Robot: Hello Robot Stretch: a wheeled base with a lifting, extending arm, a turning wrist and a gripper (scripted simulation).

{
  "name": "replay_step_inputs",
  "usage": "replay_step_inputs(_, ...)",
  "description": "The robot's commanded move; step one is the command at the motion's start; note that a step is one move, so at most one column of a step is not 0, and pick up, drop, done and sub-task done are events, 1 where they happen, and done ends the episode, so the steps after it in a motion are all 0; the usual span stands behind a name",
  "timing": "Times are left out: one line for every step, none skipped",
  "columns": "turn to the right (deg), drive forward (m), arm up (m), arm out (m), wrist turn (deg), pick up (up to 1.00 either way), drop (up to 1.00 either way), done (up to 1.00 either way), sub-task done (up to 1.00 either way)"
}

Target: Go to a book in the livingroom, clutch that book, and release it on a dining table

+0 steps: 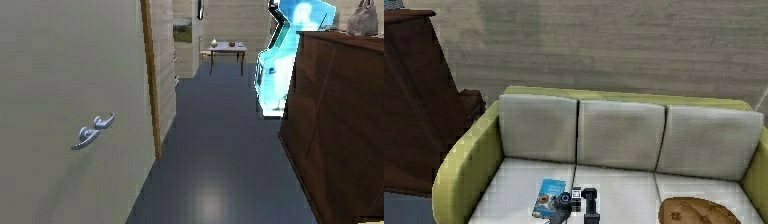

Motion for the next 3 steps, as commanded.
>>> replay_step_inputs(0.0, 0.00, 0.00, 0.00, 45.0, 0.00, 0.00, 0.00, 0.00)
replay_step_inputs(0.0, 0.00, 0.00, 0.00, 45.0, 0.00, 0.00, 0.00, 0.00)
replay_step_inputs(0.0, 0.00, 0.00, 0.00, 24.0, 0.00, 0.00, 0.00, 0.00)
